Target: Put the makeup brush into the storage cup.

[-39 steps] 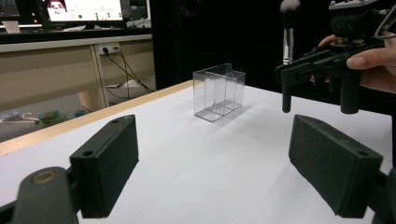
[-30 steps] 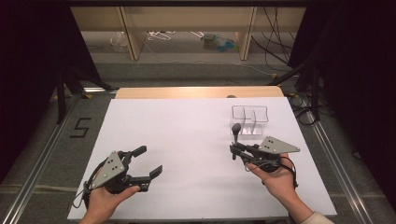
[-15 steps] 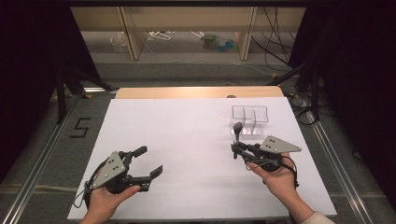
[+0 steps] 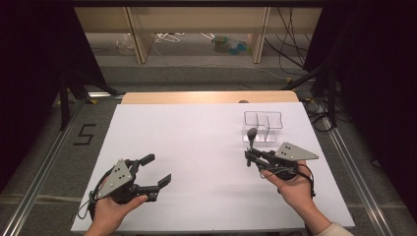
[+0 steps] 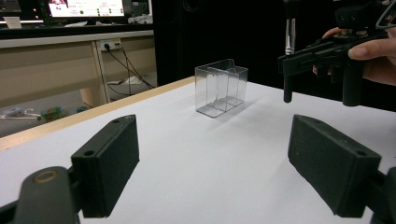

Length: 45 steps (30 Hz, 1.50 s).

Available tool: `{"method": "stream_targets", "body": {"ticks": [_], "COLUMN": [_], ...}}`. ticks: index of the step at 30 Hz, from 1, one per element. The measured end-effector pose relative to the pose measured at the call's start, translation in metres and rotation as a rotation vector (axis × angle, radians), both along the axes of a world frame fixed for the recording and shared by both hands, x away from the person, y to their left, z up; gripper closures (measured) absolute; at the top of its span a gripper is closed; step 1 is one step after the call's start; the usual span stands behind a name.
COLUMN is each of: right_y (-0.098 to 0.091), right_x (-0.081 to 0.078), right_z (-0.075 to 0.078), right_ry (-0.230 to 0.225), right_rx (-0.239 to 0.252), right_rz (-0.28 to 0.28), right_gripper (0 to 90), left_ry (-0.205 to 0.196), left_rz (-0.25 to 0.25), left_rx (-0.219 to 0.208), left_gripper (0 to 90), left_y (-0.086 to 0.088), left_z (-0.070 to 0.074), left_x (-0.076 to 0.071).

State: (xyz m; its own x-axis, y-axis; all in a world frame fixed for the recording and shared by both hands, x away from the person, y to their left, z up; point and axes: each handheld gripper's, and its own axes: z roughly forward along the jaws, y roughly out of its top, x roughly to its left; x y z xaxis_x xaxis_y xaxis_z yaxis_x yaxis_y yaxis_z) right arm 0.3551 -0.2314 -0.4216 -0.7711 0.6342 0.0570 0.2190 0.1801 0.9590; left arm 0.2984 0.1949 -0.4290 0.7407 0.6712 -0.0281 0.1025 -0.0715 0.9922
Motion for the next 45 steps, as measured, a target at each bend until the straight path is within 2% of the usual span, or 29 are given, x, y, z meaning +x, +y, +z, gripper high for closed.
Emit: {"method": "stream_targets", "body": {"ticks": [2,13,15,17,20,21,37,40,45], "right_y": [-0.001,-0.004,-0.004,-0.005,-0.007,-0.007,-0.013,-0.014,-0.016], "right_x": [0.000,0.002,0.003,0.004,0.004,0.004,0.007,0.008,0.008], "right_z": [0.000,-0.001,-0.001,-0.001,0.000,-0.001,0.001,0.000,0.001], "right_ry": [0.002,-0.002,0.002,-0.011,0.007,-0.005,-0.005,-0.017,-0.006], "right_rx": [-0.012,-0.007,-0.002,0.006,0.005,0.008,-0.003,0.005,0.000], "right_rz": [-0.008,-0.011,-0.009,-0.025,-0.016,-0.033,-0.047,-0.062,-0.061], "right_gripper": [79.4,79.4,79.4,79.4,79.4,79.4,79.4,79.4,79.4], "left_ry": [0.000,0.002,0.015,0.010,0.002,0.001,0.003,0.004,0.005], "left_rz": [0.001,-0.001,0.003,0.001,-0.003,-0.002,-0.006,-0.005,-0.005], "left_rx": [0.001,-0.002,-0.016,-0.013,-0.010,-0.010,-0.012,-0.013,-0.014], "left_gripper": [16.3,16.3,16.3,16.3,16.3,16.3,16.3,16.3,16.3], "left_y": [0.000,0.000,-0.001,-0.001,0.000,0.000,-0.001,-0.001,-0.001], "left_z": [0.000,0.000,-0.001,-0.001,0.000,0.000,0.000,0.000,0.000], "left_x": [0.000,0.000,-0.001,0.000,0.000,0.000,0.001,0.001,0.001]}}
